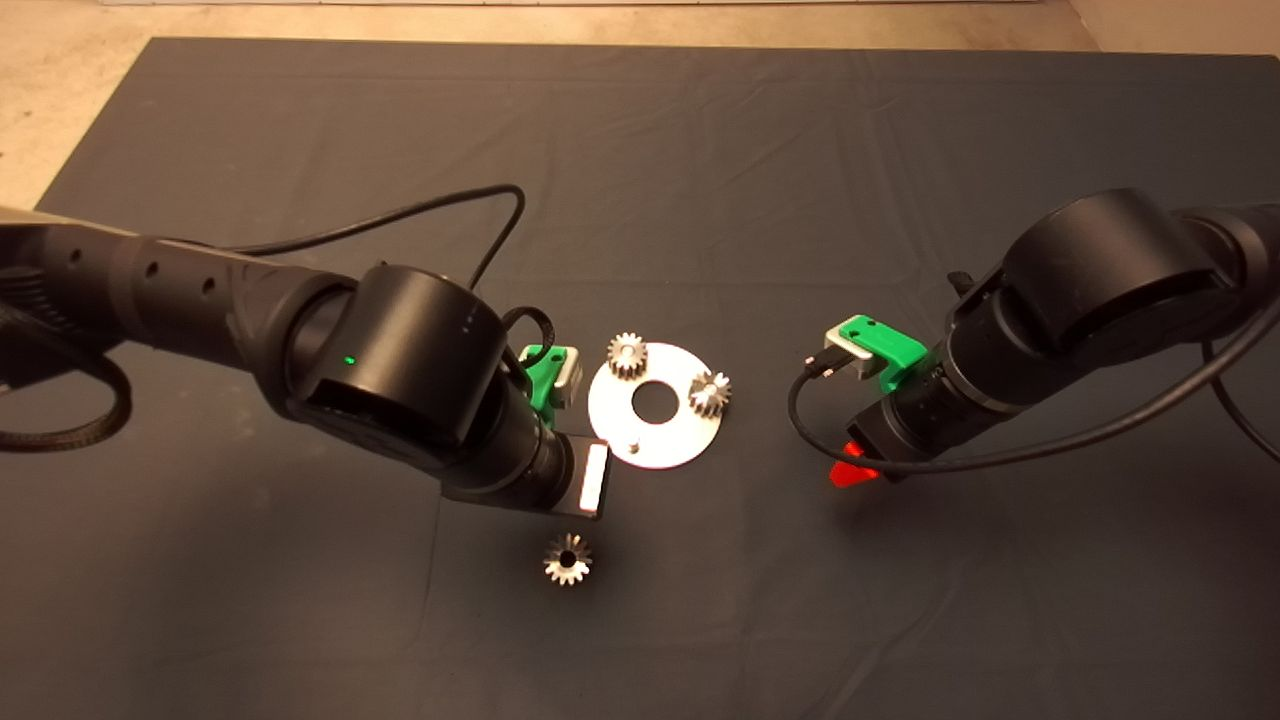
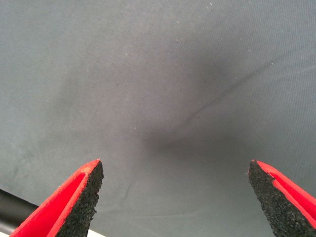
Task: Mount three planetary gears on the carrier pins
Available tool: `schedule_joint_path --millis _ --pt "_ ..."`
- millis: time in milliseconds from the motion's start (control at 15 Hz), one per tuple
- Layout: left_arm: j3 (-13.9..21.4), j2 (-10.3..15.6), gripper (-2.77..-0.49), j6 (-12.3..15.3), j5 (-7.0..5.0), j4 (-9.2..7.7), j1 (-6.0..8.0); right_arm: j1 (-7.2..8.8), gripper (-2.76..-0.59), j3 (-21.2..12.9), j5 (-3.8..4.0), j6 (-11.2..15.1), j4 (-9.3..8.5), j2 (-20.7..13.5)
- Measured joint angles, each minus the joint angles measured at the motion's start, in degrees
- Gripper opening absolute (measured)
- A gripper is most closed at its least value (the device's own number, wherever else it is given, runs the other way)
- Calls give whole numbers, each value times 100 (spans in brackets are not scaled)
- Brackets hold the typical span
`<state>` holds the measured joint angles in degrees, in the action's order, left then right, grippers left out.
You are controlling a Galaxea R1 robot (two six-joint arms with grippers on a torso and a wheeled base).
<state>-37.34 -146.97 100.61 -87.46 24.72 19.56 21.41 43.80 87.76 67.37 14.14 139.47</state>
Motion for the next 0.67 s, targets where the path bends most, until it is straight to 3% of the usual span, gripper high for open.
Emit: schedule_joint_path --millis 400,667 --pt "38 28 -224 24 0 99 -517 0 -118 0 -5 -2 0 2" --pt "38 46 -210 22 2 188 -616 0 -118 0 -6 -1 0 2"
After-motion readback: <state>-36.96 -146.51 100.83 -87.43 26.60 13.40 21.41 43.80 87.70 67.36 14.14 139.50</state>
